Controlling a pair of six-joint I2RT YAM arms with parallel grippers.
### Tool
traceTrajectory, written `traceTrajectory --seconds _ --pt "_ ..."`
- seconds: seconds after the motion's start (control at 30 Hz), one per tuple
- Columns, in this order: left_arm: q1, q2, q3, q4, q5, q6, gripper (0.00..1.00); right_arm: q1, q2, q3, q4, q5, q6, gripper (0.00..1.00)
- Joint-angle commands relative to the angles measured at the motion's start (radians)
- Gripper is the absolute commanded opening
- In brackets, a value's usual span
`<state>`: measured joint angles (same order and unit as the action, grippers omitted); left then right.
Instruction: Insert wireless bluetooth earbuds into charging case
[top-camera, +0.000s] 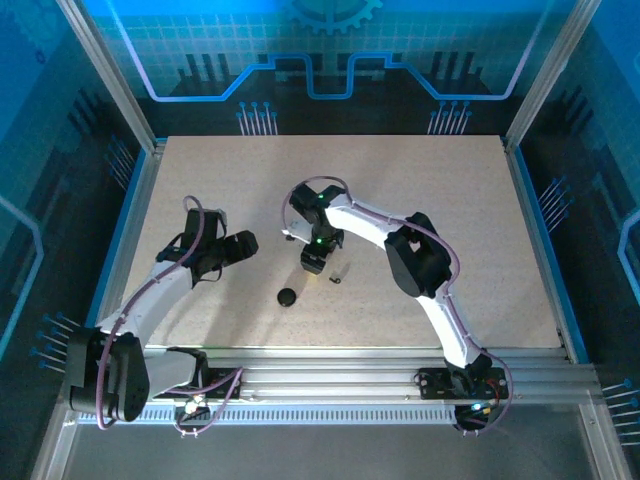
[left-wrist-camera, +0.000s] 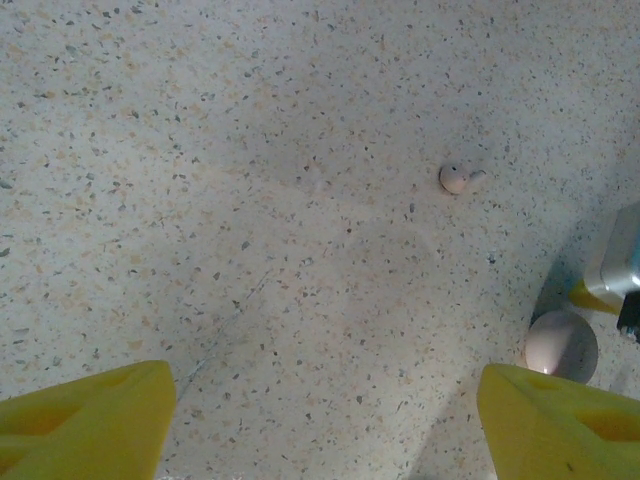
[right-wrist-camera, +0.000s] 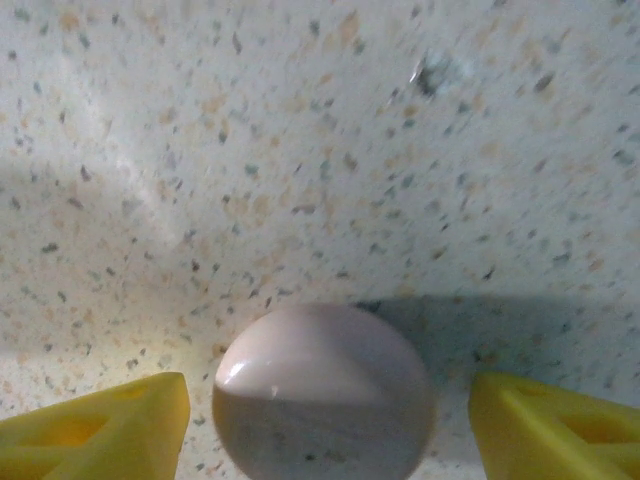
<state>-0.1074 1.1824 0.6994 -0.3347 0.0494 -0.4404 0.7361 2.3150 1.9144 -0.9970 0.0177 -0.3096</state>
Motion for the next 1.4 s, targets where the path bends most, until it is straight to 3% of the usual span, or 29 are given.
traceTrajectory --seconds 0.0,0.4,0.5,0.6,0.8,1.03,1.2,1.37 --pt "0.009 -0.013 -0.01 -0.003 -0.001 0.023 0.8 -0.008 0.049 0.043 -0.033 -0.018 -0.048 0.69" --pt "0.009 -0.031 -0.018 0.001 0.005 0.036 0.8 -0.034 0.003 0.008 -0.009 0.031 -0.014 0.5" --pt "0.009 -0.055 -0.043 0.064 0.111 0.077 0.73 -0.049 -0.063 -0.026 0.018 0.008 0.037 0.49" --pt "-0.003 -0.104 -0.103 0.193 0.225 0.101 0.68 -0.074 -0.149 -0.075 0.066 -0.074 0.133 0.48" --pt "-0.126 -0.191 -0.258 0.545 0.258 0.198 0.67 -0.115 -0.374 -0.281 0.283 -0.201 0.448 0.47" --pt "-0.278 -0.12 -0.425 1.049 0.318 0.315 0.65 -0.131 -0.594 -0.615 0.677 -0.357 0.932 0.47" --pt "-0.36 0.003 -0.468 1.302 0.336 0.337 0.63 -0.103 -0.721 -0.799 0.971 -0.316 1.185 0.47" --pt "-0.421 0.121 -0.476 1.484 0.291 0.348 0.62 -0.049 -0.807 -0.874 1.061 -0.211 1.28 0.48"
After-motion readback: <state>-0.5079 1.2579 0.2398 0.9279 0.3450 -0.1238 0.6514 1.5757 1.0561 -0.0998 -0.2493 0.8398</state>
